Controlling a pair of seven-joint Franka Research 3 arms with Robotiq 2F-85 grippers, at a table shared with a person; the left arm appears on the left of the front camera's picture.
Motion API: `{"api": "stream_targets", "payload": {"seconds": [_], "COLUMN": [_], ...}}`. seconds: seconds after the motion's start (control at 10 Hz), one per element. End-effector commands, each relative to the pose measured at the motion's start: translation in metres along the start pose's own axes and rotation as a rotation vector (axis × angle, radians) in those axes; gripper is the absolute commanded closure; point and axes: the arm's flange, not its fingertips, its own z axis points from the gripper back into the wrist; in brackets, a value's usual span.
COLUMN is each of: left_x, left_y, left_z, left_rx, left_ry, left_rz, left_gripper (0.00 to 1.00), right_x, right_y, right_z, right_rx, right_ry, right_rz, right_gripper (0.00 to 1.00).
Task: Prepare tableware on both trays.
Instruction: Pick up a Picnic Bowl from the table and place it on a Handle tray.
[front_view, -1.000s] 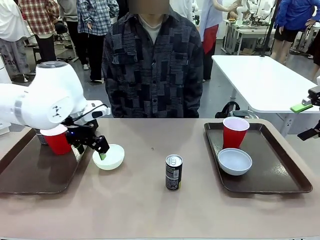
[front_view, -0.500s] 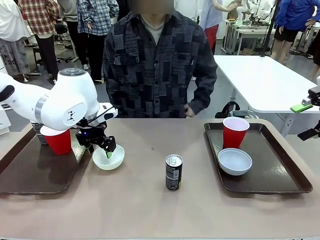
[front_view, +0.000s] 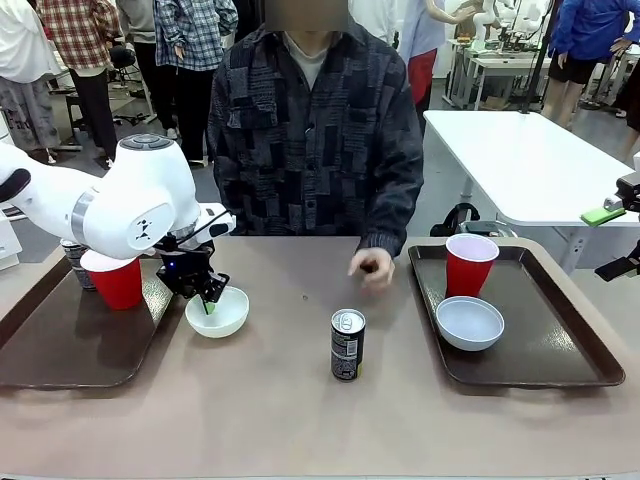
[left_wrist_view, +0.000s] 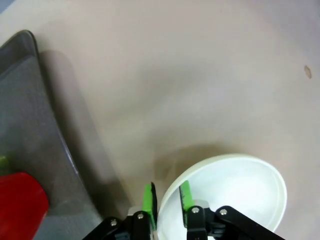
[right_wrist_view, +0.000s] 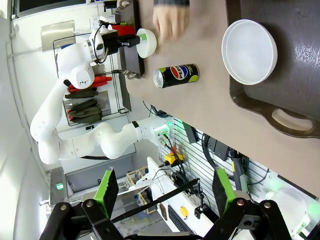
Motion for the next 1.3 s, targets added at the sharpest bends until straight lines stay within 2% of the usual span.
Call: {"api": "stream_targets", "payload": {"seconds": [0.0, 0.4, 0.6, 0.9, 1.2], "left_x": [-0.003, -0.021, -0.04, -0.076, -0.104], "left_y": [-0.002, 0.003, 0.013, 0.041, 0.082], "left_z": [0.009, 0.049, 0.086, 0.129, 0.135], "left_rx": [0.004, -0.014, -0.046, -0.101, -0.107], "left_ry": [-0.008, -0.046, -0.024, -0.026, -0.006], "left_rz": [0.036, 0.018, 0.001, -0.021, -0.021], "left_gripper": [1.0, 1.0, 1.0, 1.0, 1.0], "right_x": [0.002, 0.002, 0.002, 0.002, 0.002], "right_y": [0.0, 0.0, 0.0, 0.0, 0.0], "right_z": [-0.001, -0.001, -0.001, -0.001, -0.001], "right_rx": [0.001, 0.001, 0.001, 0.001, 0.001], "right_ry": [0.001, 0.001, 0.001, 0.001, 0.001], "right_rz": [0.004, 0.004, 0.004, 0.004, 0.004], "right_gripper": [0.01, 0.01, 0.01, 0.01, 0.01]}}
